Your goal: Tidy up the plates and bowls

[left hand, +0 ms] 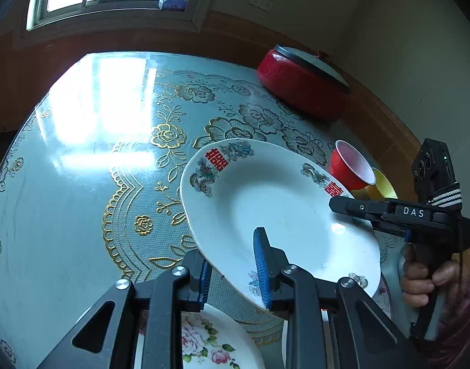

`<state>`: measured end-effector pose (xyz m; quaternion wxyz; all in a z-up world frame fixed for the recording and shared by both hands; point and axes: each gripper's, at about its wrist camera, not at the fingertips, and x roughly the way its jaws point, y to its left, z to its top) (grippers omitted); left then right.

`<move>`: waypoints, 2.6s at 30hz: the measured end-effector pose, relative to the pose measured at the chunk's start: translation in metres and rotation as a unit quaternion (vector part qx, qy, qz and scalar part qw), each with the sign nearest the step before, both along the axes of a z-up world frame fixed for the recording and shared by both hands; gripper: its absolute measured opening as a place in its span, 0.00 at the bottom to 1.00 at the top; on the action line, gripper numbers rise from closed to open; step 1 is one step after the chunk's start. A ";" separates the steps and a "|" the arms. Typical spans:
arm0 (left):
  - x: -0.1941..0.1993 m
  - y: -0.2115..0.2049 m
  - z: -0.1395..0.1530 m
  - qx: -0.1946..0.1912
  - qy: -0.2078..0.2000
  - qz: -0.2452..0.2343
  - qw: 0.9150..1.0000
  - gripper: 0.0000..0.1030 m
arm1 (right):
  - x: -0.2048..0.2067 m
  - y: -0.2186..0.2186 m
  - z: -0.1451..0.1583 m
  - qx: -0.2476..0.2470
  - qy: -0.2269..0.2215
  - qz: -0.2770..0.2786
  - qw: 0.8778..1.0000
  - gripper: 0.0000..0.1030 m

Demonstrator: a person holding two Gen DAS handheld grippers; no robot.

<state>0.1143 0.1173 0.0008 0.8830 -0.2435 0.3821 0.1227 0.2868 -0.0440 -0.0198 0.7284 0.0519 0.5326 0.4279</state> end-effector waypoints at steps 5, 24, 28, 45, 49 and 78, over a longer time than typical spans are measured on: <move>-0.011 -0.017 0.009 0.003 -0.015 -0.019 1.000 0.25 | -0.012 -0.027 0.009 0.012 0.000 -0.007 1.000 0.22; -0.040 -0.092 0.001 -0.028 -0.017 -0.090 0.995 0.27 | -0.063 -0.120 0.012 -0.002 -0.003 -0.041 0.999 0.24; -0.043 -0.101 -0.006 -0.035 -0.010 -0.098 0.994 0.27 | -0.070 -0.126 0.009 -0.007 -0.003 -0.044 0.999 0.24; -0.044 -0.117 -0.027 -0.027 0.028 -0.113 0.993 0.28 | -0.077 -0.143 -0.013 -0.058 -0.012 -0.066 0.996 0.24; -0.048 -0.121 -0.024 -0.024 0.023 -0.116 0.993 0.29 | -0.077 -0.144 -0.012 -0.056 -0.011 -0.064 0.996 0.24; -0.066 -0.134 -0.022 -0.015 0.043 -0.125 0.991 0.35 | -0.081 -0.134 0.015 -0.094 -0.106 -0.056 0.988 0.24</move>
